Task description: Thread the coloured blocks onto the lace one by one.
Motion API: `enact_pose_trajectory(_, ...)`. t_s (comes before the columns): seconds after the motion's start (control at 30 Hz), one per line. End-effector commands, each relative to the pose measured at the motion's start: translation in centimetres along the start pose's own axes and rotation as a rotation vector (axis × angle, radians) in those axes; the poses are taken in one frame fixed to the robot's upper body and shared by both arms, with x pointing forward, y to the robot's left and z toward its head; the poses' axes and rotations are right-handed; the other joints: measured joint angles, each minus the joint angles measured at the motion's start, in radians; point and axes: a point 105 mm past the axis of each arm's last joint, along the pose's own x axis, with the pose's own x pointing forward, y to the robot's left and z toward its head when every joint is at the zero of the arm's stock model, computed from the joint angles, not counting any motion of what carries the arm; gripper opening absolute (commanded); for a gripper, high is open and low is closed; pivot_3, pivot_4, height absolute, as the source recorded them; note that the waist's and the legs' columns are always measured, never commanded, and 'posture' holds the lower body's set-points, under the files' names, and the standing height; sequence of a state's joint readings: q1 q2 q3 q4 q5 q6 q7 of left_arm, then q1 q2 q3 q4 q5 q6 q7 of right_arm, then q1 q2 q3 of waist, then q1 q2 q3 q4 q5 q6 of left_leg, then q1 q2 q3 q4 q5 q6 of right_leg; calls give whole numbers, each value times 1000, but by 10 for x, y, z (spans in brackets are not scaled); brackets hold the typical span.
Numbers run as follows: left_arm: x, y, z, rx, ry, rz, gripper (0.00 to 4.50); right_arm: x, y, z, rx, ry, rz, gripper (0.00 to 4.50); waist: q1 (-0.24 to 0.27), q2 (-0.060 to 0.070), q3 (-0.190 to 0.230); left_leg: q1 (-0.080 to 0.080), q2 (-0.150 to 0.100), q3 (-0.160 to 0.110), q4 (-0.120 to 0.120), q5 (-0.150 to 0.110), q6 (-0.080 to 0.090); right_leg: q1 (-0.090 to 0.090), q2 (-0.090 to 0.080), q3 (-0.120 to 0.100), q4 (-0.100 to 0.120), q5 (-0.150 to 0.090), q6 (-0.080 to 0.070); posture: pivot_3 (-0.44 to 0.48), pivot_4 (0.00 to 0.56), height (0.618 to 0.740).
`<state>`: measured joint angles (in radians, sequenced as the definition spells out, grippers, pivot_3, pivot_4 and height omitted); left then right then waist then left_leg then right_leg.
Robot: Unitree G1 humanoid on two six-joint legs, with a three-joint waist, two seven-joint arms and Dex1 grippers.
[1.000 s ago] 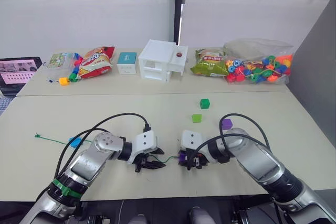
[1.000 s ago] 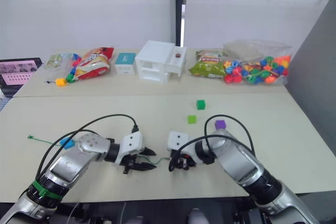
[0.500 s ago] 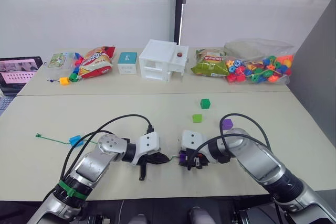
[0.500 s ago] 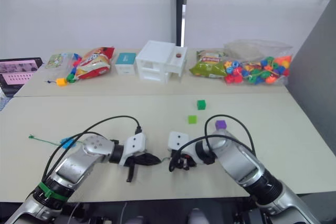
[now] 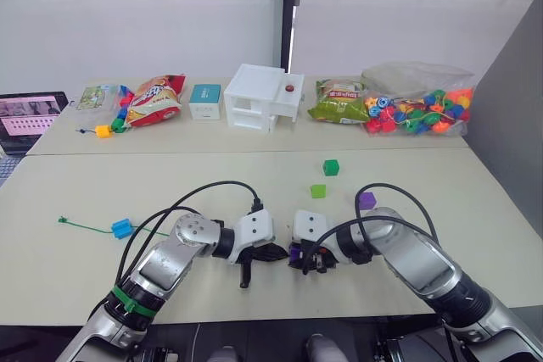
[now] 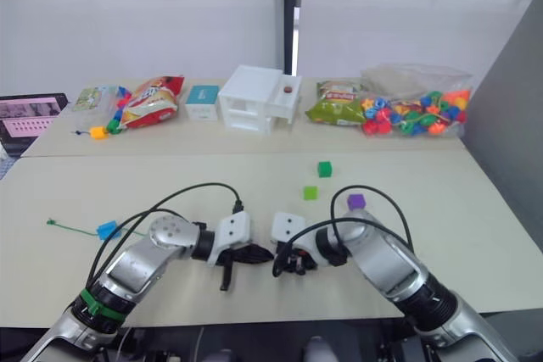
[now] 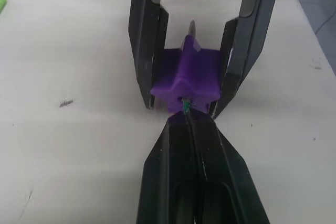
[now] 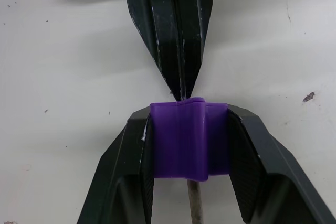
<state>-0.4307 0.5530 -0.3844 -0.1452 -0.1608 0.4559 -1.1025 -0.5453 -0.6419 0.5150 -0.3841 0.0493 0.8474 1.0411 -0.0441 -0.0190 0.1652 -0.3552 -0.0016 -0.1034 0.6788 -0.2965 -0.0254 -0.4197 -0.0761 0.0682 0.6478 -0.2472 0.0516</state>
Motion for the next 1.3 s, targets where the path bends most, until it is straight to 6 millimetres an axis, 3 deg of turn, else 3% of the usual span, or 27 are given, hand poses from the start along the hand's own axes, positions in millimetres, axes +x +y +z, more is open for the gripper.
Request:
enact_pose_trajectory(0.03, -7, 3, 12, 31, -34, 27, 529, -1, -1, 6, -9, -12, -14, 1362, 1, 0, 0, 0, 0, 0, 0, 0, 0, 0, 0, 0, 0, 0, 0, 0, 150, 740)
enact_pose_trajectory(0.1, -10, 1, 15, 25, -43, 11, 1089, -2, -3, 9, -9, -24, -27, 1362, 0, 0, 0, 0, 0, 0, 0, 0, 0, 0, 0, 0, 0, 0, 0, 0, 150, 740)
enact_pose_trajectory(0.17, -12, -1, 17, 30, -47, -2, 1743, -5, -4, 11, -12, -34, -34, 2399, 0, 0, 0, 0, 0, 0, 0, 0, 0, 0, 0, 0, 0, 0, 0, 0, 150, 740)
enact_pose_trajectory(0.23, -13, -2, 20, 47, -43, -11, 2430, -10, -4, 14, -15, -46, -35, 3094, 1, 0, 0, -1, 0, 0, 0, 0, 0, -1, 0, 0, 0, 0, 0, 0, 150, 740)
enact_pose_trajectory(0.37, -9, -2, 22, 77, -25, -27, 3720, -20, -2, 16, -22, -55, -42, 4421, 3, 0, 0, -2, 0, 0, 0, 0, 0, -1, 0, 0, 0, 0, 0, 0, 150, 740)
enact_pose_trajectory(0.4, -6, -1, 22, 79, -25, -24, 3744, -24, -2, 15, -23, -55, -46, 4466, 7, 0, 0, -2, 0, 0, 0, 0, 0, -1, 0, 0, -1, 0, 0, 0, 150, 740)
enact_pose_trajectory(0.63, 25, 0, 22, 125, -14, -37, 3744, -42, 2, -6, -4, 1, -56, 4466, 24, 0, 0, -4, -1, 0, 1, 0, 0, -2, -1, 0, -2, 0, 0, 0, 150, 740)
enact_pose_trajectory(1.0, 41, -1, 26, 115, -50, -63, 3744, -33, 3, -18, 5, 30, -64, 4466, 27, 0, 0, -5, -1, 0, 2, 0, 0, -2, -1, 0, -2, 0, 0, 0, 150, 740)
enact_pose_trajectory(1.03, 41, -2, 27, 115, -55, -72, 3217, -33, 3, -19, 5, 30, -62, 4500, 27, 0, 0, -4, -1, 0, 2, 0, 0, -2, -1, 0, -2, 0, 0, 0, 150, 740)
enact_pose_trajectory(1.17, 41, -4, 29, 112, -62, -88, 1969, -30, 2, -24, 6, 40, -53, 4500, 28, 0, 0, -4, -1, 0, 2, 0, 0, -2, -1, 0, -2, 0, 0, 0, 150, 740)
enact_pose_trajectory(1.23, 41, -5, 29, 113, -59, -95, 1387, -30, 2, -27, 5, 45, -49, 3953, 28, 0, 0, -4, -1, 0, 2, 0, 0, -2, -1, 0, -2, 0, 0, 0, 150, 740)
enact_pose_trajectory(1.3, 40, -5, 28, 113, -58, -97, 1383, -29, 2, -28, 6, 44, -46, 3345, 27, 0, 0, -4, -1, 0, 2, 0, 0, -2, -1, 0, -2, 0, 0, 0, 150, 740)
